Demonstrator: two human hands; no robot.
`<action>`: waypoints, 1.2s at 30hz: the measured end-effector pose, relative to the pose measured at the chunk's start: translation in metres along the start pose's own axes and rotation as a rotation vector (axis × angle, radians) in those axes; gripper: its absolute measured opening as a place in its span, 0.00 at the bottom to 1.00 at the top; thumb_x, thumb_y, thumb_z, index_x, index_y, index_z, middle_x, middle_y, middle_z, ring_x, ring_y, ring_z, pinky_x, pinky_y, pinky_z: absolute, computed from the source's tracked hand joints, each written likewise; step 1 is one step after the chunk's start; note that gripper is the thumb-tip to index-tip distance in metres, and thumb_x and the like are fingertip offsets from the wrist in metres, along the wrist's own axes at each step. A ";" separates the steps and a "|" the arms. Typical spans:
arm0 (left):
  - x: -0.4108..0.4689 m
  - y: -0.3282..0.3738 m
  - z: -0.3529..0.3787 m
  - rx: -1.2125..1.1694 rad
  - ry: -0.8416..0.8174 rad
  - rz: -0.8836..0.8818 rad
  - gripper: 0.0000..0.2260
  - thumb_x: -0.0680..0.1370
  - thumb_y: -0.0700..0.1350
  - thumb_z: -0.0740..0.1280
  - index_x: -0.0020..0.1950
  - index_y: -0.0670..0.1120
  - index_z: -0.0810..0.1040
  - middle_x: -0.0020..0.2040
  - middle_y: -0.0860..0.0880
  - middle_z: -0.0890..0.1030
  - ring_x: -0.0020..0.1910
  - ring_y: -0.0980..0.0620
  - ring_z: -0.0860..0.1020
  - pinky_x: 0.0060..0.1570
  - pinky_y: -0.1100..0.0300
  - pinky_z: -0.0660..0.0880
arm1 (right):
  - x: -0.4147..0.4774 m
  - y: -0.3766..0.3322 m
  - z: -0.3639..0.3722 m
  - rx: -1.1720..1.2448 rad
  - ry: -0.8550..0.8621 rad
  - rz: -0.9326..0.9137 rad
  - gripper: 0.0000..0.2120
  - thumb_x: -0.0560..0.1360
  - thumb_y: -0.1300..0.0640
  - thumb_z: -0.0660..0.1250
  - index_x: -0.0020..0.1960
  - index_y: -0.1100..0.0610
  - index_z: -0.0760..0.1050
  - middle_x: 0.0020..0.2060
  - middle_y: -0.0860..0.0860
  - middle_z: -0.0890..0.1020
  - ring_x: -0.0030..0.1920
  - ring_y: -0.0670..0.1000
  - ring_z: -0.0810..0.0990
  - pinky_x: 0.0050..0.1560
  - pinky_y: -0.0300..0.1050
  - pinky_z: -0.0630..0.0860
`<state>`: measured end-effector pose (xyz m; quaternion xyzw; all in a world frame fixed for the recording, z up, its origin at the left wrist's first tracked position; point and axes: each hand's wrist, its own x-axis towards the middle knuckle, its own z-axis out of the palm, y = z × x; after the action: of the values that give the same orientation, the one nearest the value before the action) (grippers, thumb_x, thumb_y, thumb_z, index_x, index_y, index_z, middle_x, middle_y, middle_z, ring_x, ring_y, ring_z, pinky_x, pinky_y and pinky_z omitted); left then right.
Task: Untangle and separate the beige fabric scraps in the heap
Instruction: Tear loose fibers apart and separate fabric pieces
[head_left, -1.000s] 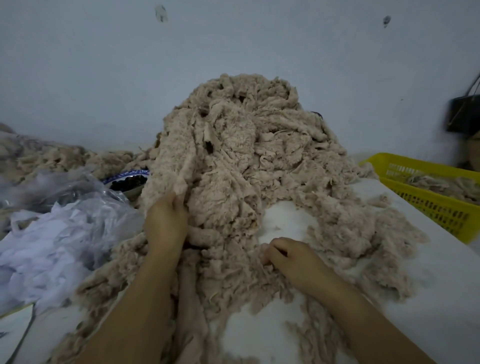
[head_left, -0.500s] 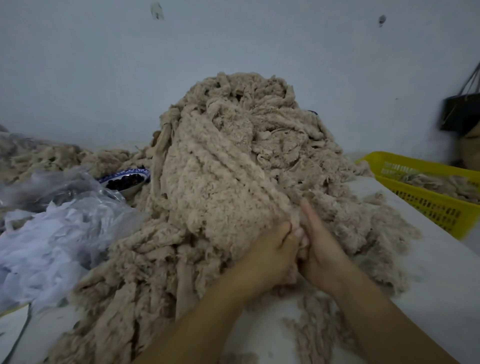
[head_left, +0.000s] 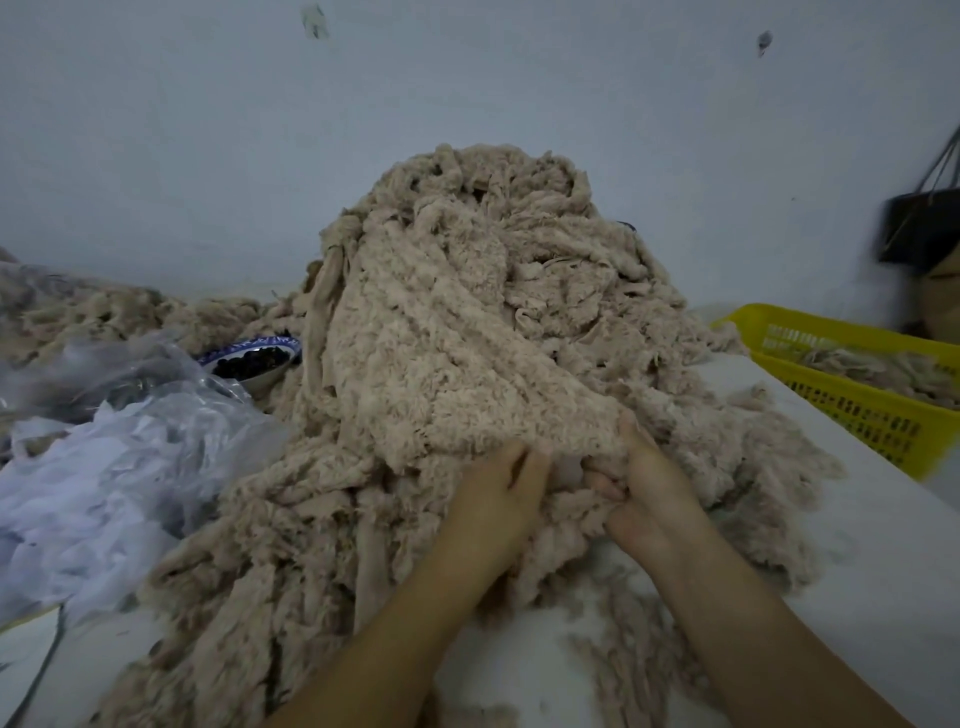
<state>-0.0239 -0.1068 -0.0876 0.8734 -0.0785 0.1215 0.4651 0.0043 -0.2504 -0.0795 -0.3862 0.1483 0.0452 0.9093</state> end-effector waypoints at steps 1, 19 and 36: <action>0.003 -0.003 -0.003 0.051 0.049 0.027 0.11 0.82 0.57 0.60 0.59 0.53 0.74 0.49 0.56 0.79 0.46 0.60 0.77 0.43 0.63 0.75 | -0.001 0.000 0.000 -0.020 -0.034 -0.010 0.08 0.84 0.50 0.57 0.52 0.46 0.75 0.45 0.50 0.83 0.21 0.43 0.63 0.18 0.35 0.59; 0.038 -0.019 -0.046 0.679 0.193 0.081 0.13 0.83 0.48 0.60 0.62 0.45 0.80 0.60 0.45 0.72 0.58 0.46 0.70 0.55 0.54 0.68 | -0.003 -0.010 -0.003 -0.133 -0.055 -0.184 0.24 0.83 0.48 0.60 0.78 0.46 0.61 0.52 0.43 0.74 0.21 0.45 0.58 0.23 0.39 0.59; 0.110 -0.011 -0.087 -1.645 0.418 -0.492 0.20 0.85 0.41 0.53 0.33 0.48 0.63 0.22 0.53 0.61 0.18 0.56 0.54 0.20 0.65 0.52 | 0.000 -0.022 -0.012 0.014 -0.066 -0.224 0.11 0.84 0.52 0.58 0.47 0.52 0.75 0.23 0.46 0.67 0.18 0.42 0.58 0.15 0.35 0.56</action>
<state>0.0720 -0.0309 -0.0185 0.2141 0.1359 0.0801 0.9640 0.0064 -0.2746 -0.0720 -0.3924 0.0744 -0.0450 0.9157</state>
